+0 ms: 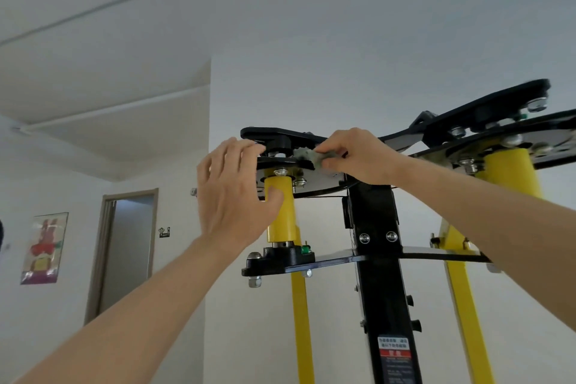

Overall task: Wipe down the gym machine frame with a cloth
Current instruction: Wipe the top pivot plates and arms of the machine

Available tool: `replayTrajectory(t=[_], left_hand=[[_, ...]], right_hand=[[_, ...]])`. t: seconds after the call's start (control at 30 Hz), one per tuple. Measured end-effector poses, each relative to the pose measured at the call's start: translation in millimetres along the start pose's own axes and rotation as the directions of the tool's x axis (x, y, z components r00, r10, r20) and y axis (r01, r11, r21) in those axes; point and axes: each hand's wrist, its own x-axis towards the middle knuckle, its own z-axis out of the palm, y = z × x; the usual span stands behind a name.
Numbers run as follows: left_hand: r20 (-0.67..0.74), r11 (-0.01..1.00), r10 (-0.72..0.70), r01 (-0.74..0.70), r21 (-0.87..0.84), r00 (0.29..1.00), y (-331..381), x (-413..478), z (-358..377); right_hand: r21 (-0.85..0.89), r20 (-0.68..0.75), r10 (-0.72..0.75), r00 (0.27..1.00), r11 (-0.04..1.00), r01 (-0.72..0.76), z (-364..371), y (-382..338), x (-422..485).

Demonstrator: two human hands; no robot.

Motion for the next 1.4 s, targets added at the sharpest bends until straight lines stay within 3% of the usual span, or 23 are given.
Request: replayTrajectory(t=[0.1,0.23,0.6,0.8,1.03,1.3,1.4], left_hand=[[0.038,0.988,0.157,-0.157,-0.008,0.987,16,7,8],[0.035,0.973,0.23,-0.231,0.021,0.973,14,-1,21],[-0.063,0.987,0.161,-0.161,0.006,0.985,18,-1,37],[-0.071,0.99,0.14,-0.141,-0.008,0.988,20,-2,37],[-0.071,0.992,0.122,-0.123,-0.01,0.99,25,-3,34],[-0.046,0.993,0.117,-0.117,-0.003,0.992,25,-4,33],[-0.037,0.995,0.102,-0.103,-0.01,0.994,27,-5,32]], right_hand=[[-0.079,0.017,0.111,0.994,0.991,-0.109,-5,18,-6],[-0.143,0.024,0.205,0.978,0.969,-0.2,-5,35,-9],[-0.208,0.001,0.296,0.955,0.934,-0.289,-6,38,-2],[-0.042,-0.086,0.218,0.972,0.974,-0.223,6,13,-9],[0.122,-0.245,0.06,0.968,0.992,-0.031,29,-4,-10],[-0.184,-0.091,0.176,0.98,0.964,-0.19,8,46,-19],[-0.244,-0.145,0.172,0.974,0.948,-0.204,9,49,-25]])
